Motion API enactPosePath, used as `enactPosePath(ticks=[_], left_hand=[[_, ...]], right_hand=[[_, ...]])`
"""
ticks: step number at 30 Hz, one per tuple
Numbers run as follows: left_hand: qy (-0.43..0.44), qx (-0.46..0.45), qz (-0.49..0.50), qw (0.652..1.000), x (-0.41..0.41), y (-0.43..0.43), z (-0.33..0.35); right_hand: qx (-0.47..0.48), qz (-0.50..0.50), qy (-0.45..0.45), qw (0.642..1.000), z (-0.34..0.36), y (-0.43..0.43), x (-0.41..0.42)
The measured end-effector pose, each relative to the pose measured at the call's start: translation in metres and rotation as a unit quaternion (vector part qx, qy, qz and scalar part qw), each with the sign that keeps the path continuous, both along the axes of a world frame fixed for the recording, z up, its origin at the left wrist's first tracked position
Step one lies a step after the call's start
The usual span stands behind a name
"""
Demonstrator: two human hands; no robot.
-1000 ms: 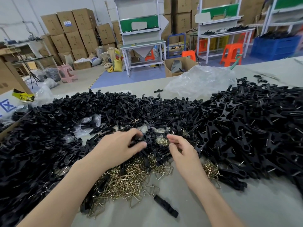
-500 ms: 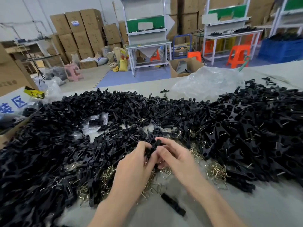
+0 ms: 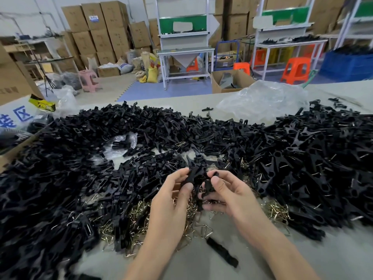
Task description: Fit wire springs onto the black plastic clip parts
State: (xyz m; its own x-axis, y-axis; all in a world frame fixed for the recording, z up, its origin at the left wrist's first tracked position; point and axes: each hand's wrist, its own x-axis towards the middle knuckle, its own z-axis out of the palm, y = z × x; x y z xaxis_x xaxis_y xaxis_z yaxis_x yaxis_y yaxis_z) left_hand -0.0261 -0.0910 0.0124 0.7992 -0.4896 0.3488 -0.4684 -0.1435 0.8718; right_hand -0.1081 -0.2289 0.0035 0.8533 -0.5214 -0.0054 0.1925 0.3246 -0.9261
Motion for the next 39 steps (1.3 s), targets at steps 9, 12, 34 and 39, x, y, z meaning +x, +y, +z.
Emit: enactPosePath(ticks=[9,12,34,39], left_hand=[[0.16,-0.094,-0.04,0.982,-0.006,-0.005,0.001],[0.19,-0.106,-0.048,0.975,-0.008,-0.005,0.002],[0.13,-0.071,-0.015,0.989,-0.016,-0.01,0.0],[0.133,-0.084,-0.025,0.987,-0.016,-0.01,-0.002]], right_hand=[[-0.005,0.033,0.001,0.999,-0.003,0.001,0.001],[0.001,0.029,-0.004,1.0,-0.002,0.001,0.001],[-0.044,-0.026,0.003,0.999,0.002,0.003,-0.004],[-0.034,-0.015,-0.005,0.999,0.003,0.003,-0.003]])
